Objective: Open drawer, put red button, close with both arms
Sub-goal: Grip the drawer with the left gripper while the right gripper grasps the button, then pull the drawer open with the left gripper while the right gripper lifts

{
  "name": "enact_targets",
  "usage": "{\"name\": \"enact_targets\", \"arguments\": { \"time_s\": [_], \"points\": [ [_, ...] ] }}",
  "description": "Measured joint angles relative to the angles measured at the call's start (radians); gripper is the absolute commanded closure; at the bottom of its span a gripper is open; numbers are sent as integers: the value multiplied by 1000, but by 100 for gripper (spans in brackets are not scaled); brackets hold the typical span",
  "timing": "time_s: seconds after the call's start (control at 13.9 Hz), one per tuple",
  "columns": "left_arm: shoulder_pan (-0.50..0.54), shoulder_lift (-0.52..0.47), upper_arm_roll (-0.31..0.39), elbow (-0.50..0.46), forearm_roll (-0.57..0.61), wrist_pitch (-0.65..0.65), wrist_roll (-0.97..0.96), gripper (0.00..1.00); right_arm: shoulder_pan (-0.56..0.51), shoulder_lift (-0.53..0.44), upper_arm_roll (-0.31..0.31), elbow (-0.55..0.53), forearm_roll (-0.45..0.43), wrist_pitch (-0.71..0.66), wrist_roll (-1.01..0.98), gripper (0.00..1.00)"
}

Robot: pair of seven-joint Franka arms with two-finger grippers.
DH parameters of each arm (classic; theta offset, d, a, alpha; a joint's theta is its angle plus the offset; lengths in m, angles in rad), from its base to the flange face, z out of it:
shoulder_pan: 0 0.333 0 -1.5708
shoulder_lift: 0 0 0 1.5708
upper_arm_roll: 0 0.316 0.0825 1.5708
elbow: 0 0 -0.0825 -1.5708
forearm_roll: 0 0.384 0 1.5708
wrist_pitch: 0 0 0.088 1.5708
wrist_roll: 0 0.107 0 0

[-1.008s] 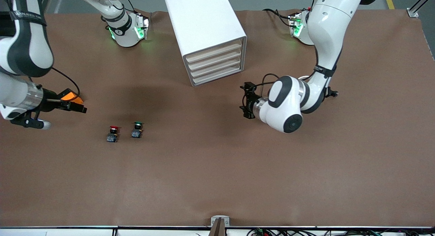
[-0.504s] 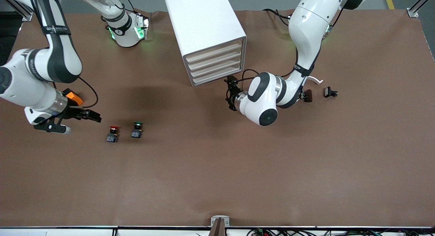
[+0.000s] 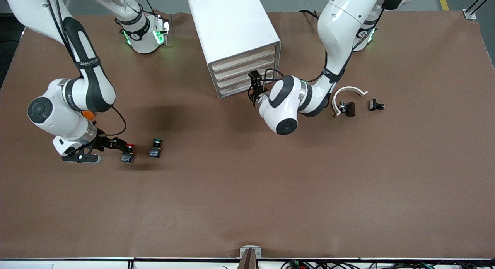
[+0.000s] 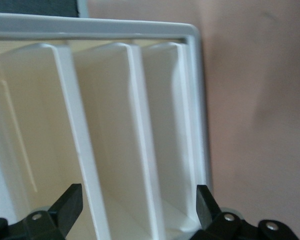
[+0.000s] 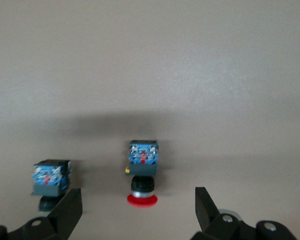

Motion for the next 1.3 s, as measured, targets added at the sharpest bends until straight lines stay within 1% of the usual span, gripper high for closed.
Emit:
{"name": "enact_targets", "arguments": {
  "time_s": [0.14, 0.22, 0.29, 0.65, 0.72, 0.79, 0.86, 0.94, 1.15, 1.22, 1.3],
  "points": [
    [-14, 2, 0, -2, -5, -34, -2, 26, -1, 35, -2, 0, -1, 36, -1, 0],
    [-18, 5, 0, -4, -9, -39, -2, 36, -1, 49, -2, 0, -1, 46, -1, 0],
    [-21, 9, 0, -6, -15, -41, -2, 40, 0, 62, -2, 1, -1, 58, -1, 0],
    [-21, 25, -18, -7, -39, -61, 8, 42, 7, 116, 0, 1, -1, 103, 4, 0],
    [-22, 28, -20, -7, -45, -82, 10, 46, 9, 125, 1, 2, -1, 108, 14, 0],
    [-22, 28, -22, -7, -48, -100, 11, 54, 13, 132, 1, 2, -1, 111, 25, 0],
    [-22, 28, -23, -7, -48, -108, 13, 90, 18, 139, 2, 2, -1, 112, 33, 0],
    [-22, 28, -25, -7, -49, -111, 14, 100, 22, 144, 2, 2, -1, 113, 40, 0],
    [-22, 30, -32, -7, -73, -118, 14, 100, 25, 157, 1, 3, -1, 116, 44, 0],
    [-21, 30, -32, -7, -74, -121, 13, 100, 25, 159, 1, 3, -1, 116, 44, 5],
    [-21, 31, -32, -9, -77, -129, 8, 100, 25, 161, 0, 3, -1, 116, 43, 24]
  ]
}}
